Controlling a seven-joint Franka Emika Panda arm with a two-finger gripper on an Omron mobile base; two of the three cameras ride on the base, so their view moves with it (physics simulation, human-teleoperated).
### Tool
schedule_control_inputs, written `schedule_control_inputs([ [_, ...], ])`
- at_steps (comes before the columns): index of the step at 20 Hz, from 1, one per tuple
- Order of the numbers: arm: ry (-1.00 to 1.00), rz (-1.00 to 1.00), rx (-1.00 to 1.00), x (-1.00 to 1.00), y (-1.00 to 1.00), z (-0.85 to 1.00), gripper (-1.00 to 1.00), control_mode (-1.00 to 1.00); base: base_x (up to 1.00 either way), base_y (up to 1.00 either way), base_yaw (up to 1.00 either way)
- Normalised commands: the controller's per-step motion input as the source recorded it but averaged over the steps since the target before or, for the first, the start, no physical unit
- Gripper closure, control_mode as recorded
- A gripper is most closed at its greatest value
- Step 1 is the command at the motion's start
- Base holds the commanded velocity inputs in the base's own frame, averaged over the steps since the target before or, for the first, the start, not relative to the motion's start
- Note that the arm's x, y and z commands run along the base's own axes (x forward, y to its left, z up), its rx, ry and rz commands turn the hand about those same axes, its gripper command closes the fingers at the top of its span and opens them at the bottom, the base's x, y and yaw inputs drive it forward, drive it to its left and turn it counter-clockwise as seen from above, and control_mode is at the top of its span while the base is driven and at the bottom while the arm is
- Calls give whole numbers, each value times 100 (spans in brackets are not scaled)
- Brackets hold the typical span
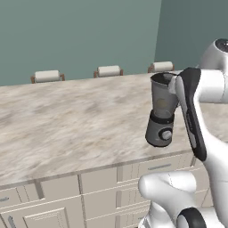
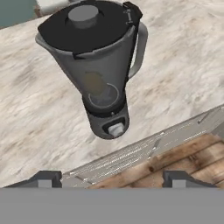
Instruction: Grab the garlic and lemon from the fridge, place them in the blender, close the lid, and turn on the blender to create a marinade.
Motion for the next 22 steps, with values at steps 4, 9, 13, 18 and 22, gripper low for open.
schedule_control_inputs([
  [4, 1, 4, 0, -48, 0, -41, 100, -100, 0, 0, 0],
  [9, 2, 5, 0, 2, -8, -76, 100, -100, 0, 0, 0],
  [13, 0, 5, 0, 2, -36, -29, 100, -100, 0, 0, 0],
  [18, 0, 1, 0, 3, -15, -9, 100, -100, 0, 0, 0],
  [22, 0, 1, 0, 4, -5, -1, 100, -100, 0, 0, 0],
])
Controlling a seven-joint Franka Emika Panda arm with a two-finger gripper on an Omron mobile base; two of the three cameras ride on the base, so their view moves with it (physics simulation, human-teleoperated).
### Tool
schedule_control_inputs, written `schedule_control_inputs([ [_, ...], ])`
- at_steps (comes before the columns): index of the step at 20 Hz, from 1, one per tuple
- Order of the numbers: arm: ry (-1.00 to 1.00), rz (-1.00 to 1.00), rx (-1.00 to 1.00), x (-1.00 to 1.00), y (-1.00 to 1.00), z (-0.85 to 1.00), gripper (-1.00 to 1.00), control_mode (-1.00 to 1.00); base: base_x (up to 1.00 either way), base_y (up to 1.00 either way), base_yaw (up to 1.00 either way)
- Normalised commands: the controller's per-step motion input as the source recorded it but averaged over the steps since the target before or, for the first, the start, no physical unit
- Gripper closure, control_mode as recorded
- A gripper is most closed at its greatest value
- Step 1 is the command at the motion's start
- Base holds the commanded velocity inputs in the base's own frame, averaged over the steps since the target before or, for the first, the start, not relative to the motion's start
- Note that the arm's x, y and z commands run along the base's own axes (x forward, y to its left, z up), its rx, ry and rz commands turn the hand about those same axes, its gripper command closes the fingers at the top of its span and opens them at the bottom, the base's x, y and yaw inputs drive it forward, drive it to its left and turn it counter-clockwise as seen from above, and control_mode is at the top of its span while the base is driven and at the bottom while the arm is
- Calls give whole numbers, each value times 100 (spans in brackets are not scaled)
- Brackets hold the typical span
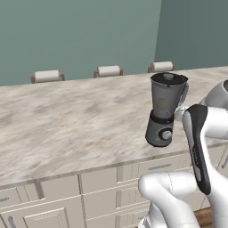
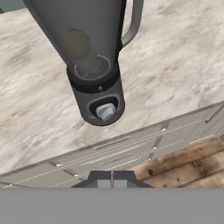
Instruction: Grab the garlic and lemon from the fridge, place them in the blender, close the lid, and turn on the blender to create a marinade.
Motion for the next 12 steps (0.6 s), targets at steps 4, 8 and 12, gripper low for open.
schedule_control_inputs([
  [4, 0, 0, 0, 22, -1, -14, 100, -100, 0, 0, 0],
  [8, 0, 0, -2, 57, 13, -55, 100, -100, 0, 0, 0],
  [12, -8, 0, -4, 35, 2, -43, 100, -100, 0, 0, 0],
])
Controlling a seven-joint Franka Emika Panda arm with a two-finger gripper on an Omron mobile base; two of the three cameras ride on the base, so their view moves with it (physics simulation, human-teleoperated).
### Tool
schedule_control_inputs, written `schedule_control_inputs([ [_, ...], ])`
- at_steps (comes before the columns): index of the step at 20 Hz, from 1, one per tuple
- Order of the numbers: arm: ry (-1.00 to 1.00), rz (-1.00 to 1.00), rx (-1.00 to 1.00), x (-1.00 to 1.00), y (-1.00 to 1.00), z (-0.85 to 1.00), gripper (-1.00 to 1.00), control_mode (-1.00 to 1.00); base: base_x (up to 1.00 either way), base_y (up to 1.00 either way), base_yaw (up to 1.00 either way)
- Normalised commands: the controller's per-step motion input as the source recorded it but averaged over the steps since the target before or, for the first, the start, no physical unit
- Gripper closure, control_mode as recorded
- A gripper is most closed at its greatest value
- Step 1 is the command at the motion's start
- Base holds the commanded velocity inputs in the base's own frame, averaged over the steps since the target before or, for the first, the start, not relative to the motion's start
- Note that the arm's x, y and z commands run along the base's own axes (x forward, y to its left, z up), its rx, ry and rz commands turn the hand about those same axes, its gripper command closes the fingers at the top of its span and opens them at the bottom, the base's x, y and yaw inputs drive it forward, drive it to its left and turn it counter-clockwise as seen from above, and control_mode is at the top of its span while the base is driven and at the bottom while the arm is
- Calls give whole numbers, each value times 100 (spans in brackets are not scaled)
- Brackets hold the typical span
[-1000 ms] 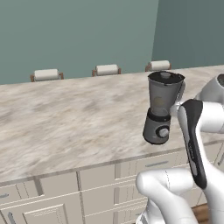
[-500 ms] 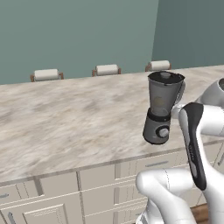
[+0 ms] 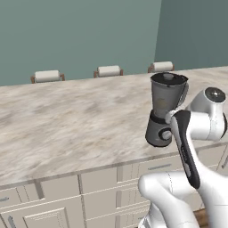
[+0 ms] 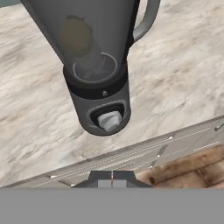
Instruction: Grab the garlic and lemon from the fridge, place them in the blender, close the lid, and turn on the blender to create a marinade.
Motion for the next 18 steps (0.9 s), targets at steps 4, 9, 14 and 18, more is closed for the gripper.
schedule_control_inputs([
  [4, -25, 0, -4, 13, -9, -21, 100, -100, 0, 0, 0],
  [9, -15, 1, -1, 0, -9, -15, 100, -100, 0, 0, 0],
  [14, -2, 0, 0, 0, -2, -1, 100, -100, 0, 0, 0],
  [18, 0, 0, 0, 0, 0, 0, 100, -100, 0, 0, 0],
])
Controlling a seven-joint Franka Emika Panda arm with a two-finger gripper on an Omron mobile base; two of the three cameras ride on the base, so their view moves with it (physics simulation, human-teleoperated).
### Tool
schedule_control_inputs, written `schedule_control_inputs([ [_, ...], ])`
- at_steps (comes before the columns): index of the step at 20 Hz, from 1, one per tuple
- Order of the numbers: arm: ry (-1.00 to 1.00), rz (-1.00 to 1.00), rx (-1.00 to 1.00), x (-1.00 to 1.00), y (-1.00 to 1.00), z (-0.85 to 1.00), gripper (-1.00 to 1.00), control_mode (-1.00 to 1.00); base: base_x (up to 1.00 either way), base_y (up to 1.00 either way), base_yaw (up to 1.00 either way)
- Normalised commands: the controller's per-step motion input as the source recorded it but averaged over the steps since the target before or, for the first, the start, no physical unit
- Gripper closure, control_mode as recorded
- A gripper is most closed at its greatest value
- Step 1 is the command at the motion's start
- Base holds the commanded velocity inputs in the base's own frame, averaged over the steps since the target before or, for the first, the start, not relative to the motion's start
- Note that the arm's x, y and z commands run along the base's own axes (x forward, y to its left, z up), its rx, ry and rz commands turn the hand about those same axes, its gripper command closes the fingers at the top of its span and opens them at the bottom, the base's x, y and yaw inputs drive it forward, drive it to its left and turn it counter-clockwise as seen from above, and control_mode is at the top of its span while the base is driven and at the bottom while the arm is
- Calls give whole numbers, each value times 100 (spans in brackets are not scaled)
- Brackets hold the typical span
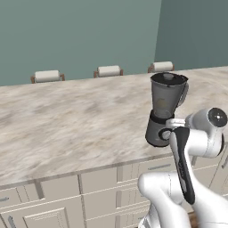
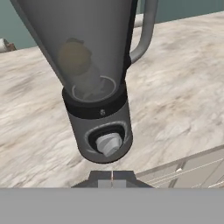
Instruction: Grab the garlic and lemon from the fridge, place them in the blender, close the lid, and turn on the blender to create a marinade.
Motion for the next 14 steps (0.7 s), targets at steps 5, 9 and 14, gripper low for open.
schedule_control_inputs([
  [5, 0, 0, 0, 2, 0, -1, 100, -100, 0, 0, 0],
  [9, -2, 0, 0, 14, 0, -1, 100, -100, 0, 0, 0],
  [14, -4, 0, 0, 32, 0, 0, 100, -100, 0, 0, 0],
])
